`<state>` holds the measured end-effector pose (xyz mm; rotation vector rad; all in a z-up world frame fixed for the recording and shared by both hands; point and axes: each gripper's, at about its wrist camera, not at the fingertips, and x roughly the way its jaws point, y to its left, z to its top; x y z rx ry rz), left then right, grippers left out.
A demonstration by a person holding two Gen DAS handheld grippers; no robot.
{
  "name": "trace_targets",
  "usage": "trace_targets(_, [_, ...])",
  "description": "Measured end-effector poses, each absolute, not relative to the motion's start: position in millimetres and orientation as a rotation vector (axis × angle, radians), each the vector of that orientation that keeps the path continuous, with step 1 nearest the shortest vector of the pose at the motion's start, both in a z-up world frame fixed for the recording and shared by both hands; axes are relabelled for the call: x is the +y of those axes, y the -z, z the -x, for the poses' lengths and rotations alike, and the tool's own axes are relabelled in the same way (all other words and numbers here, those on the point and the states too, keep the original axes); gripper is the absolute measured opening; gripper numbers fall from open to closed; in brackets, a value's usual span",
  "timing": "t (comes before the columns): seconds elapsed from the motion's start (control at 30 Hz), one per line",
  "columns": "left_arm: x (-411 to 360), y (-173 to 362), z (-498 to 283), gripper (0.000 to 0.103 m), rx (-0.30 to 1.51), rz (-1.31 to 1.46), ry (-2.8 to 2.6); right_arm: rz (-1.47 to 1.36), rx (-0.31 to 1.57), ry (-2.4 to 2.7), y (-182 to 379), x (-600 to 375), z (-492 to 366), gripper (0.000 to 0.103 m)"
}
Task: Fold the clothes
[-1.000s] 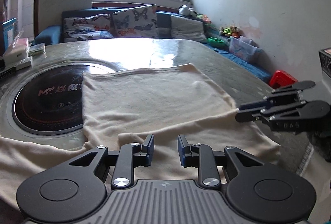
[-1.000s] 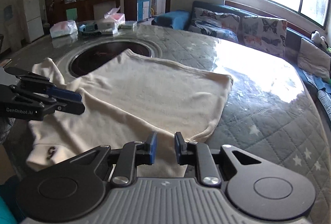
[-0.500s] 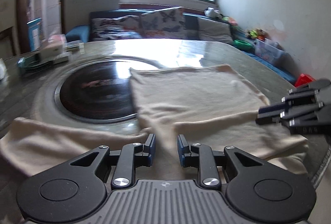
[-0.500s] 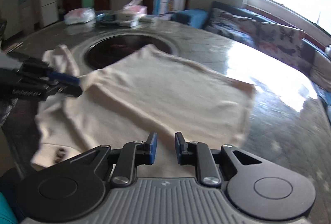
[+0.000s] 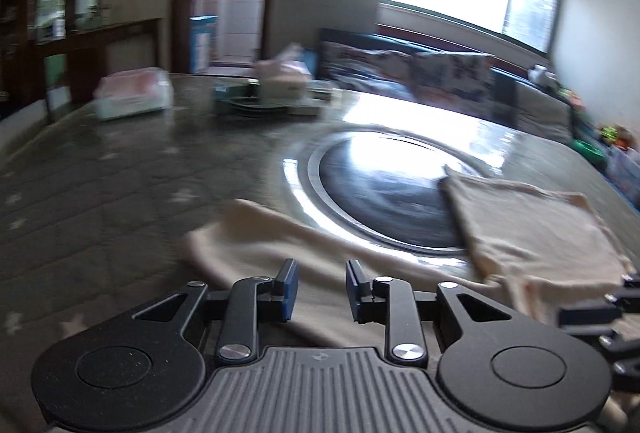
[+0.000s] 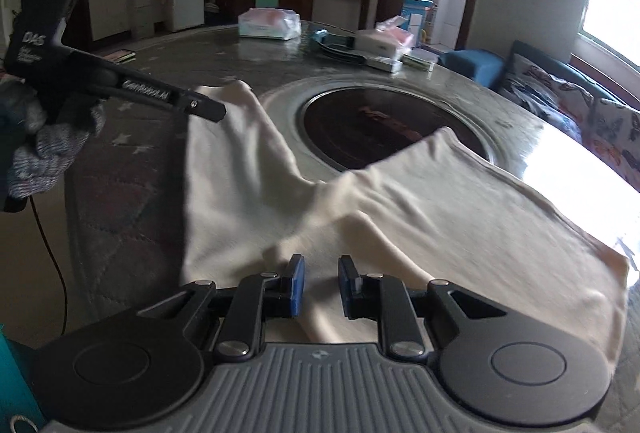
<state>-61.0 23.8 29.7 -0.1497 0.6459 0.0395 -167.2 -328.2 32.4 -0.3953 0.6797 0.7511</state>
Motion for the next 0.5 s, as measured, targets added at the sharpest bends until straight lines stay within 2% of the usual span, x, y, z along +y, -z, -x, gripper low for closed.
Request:
trace_targets(0.37, [67,-21,53,0.030,0.662,0.233,-0.263,0.361,0.679,-0.736,-38,-334,168,0.018])
trace_targets(0.5, [71,-19,47,0.028,0.667,0.255,-0.273,0.361,0.676,-0.724,-41,-341,171,0.019])
